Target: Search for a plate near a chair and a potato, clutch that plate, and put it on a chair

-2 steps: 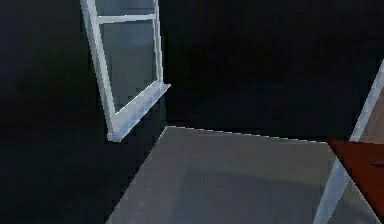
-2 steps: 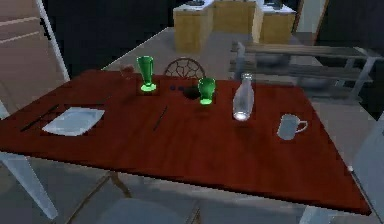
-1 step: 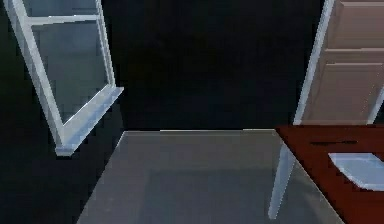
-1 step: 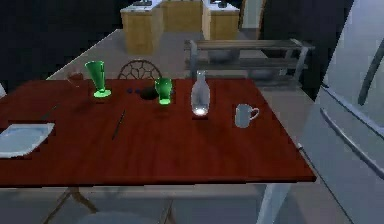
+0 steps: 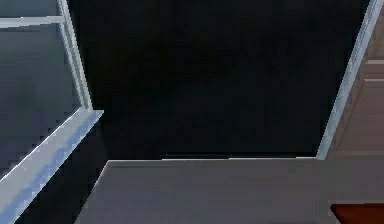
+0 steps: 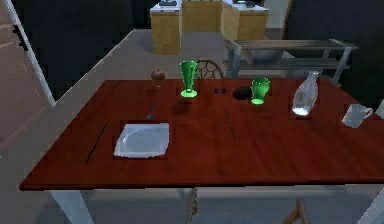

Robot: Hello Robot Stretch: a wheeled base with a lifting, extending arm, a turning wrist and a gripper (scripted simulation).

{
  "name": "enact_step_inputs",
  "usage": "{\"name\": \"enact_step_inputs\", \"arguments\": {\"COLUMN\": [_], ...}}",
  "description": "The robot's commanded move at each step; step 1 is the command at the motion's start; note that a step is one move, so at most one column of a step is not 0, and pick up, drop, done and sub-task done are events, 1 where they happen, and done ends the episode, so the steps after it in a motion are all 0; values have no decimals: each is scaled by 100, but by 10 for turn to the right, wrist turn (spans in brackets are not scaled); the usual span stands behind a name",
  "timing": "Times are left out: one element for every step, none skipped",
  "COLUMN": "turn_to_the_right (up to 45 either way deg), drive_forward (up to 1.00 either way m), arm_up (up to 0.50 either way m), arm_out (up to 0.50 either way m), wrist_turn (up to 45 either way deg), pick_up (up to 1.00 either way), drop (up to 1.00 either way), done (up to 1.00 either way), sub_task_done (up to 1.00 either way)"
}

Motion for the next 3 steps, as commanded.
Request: {"name": "enact_step_inputs", "arguments": {"turn_to_the_right": [240, 0, 0], "drive_forward": [0, 40, 0], "arm_up": [0, 0, 50], "arm_out": [0, 0, 0], "wrist_turn": [0, 0, 0], "pick_up": [0, 0, 0], "drop": [0, 0, 0], "done": [0, 0, 0], "sub_task_done": [0, 0, 0]}}
